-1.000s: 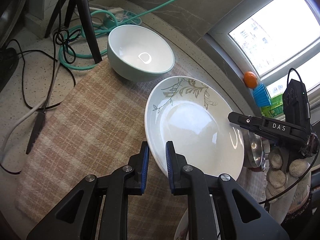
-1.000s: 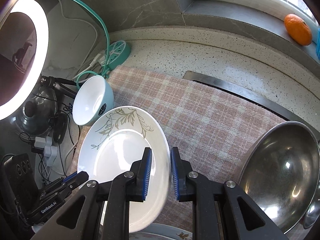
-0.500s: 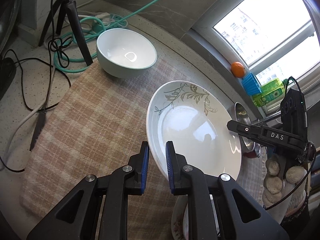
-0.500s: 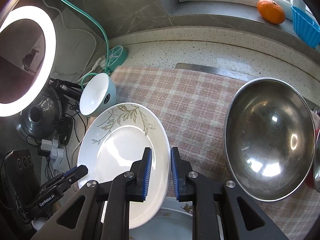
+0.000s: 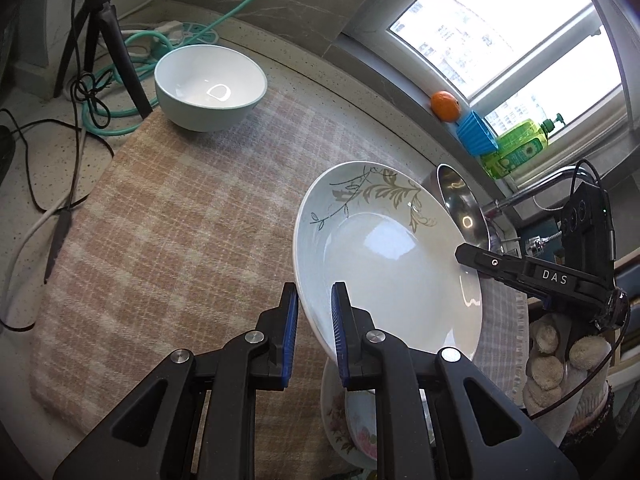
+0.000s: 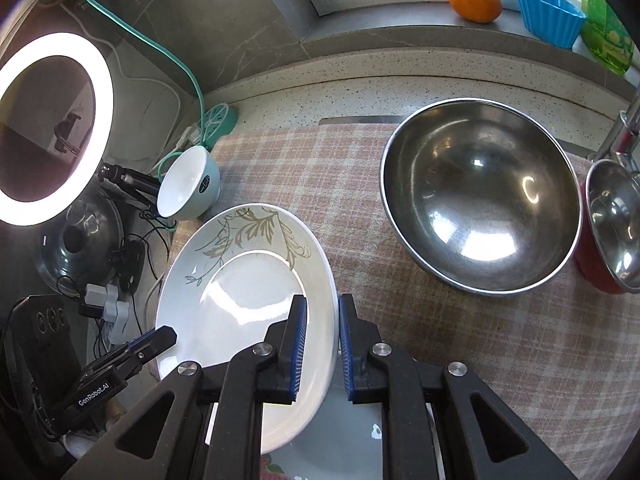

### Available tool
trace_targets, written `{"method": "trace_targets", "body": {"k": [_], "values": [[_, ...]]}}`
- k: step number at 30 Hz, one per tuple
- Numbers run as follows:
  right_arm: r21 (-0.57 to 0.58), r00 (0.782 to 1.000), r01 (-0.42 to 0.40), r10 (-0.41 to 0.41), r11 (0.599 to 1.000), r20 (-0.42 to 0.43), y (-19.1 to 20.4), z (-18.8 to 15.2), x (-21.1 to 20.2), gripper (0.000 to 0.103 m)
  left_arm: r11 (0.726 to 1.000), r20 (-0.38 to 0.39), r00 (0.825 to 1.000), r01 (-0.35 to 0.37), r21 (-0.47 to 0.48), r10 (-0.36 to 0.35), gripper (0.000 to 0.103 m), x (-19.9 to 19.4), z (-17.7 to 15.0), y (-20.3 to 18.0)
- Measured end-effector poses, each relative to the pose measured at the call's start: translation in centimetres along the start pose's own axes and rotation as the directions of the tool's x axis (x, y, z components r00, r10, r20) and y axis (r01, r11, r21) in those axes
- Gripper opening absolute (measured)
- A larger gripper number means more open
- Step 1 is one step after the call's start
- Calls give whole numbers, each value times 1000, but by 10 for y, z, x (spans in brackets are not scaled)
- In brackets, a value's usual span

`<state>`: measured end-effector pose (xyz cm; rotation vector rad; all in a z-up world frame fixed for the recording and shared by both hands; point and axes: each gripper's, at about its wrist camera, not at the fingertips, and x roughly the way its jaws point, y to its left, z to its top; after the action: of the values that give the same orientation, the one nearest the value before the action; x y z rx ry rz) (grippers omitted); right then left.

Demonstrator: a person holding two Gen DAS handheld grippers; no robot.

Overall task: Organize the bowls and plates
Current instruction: 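Lift the leaf-pattern plate and carry it over the plate stack with both grippers, then lower the leaf-pattern plate onto the rose-pattern plate with both grippers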

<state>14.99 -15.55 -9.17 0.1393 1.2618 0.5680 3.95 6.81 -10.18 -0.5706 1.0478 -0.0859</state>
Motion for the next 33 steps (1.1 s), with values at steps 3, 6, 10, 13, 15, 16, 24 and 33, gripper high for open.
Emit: {"method": "trace_targets", "body": {"k": [3, 6, 10, 13, 15, 16, 24, 33], "values": [[24, 1000, -1, 0, 1000, 16, -7, -9, -9, 14, 1000, -9, 1000, 13, 22, -13, 15, 1, -4, -8], [45, 1000, 2, -3, 999, 29, -15, -20, -16, 14, 998, -21, 999, 25, 49, -24, 15, 4, -6, -16], [72, 999, 8, -11, 997, 46, -24, -37, -26, 14, 996, -41, 998, 41, 82, -38, 15, 7, -12, -25], [103, 998, 0, -6, 995, 58, -31, -51, -34, 14, 994, -57, 997, 56, 97, -50, 15, 9, -17, -28], [120, 997, 2, -11, 993, 71, -35, -60, -39, 14, 991, -72, 996, 63, 114, -55, 15, 11, -21, -32], [129, 997, 5, -15, 992, 78, -37, -65, -41, 14, 990, -79, 995, 64, 123, -55, 15, 12, -23, -34], [197, 995, 16, -36, 980, 98, -55, -102, -49, 14, 981, -138, 989, 78, 178, -54, 15, 23, -40, -45], [236, 996, 25, -45, 972, 78, -65, -127, -42, 13, 975, -164, 986, 71, 211, -36, 15, 24, -51, -44]]}}
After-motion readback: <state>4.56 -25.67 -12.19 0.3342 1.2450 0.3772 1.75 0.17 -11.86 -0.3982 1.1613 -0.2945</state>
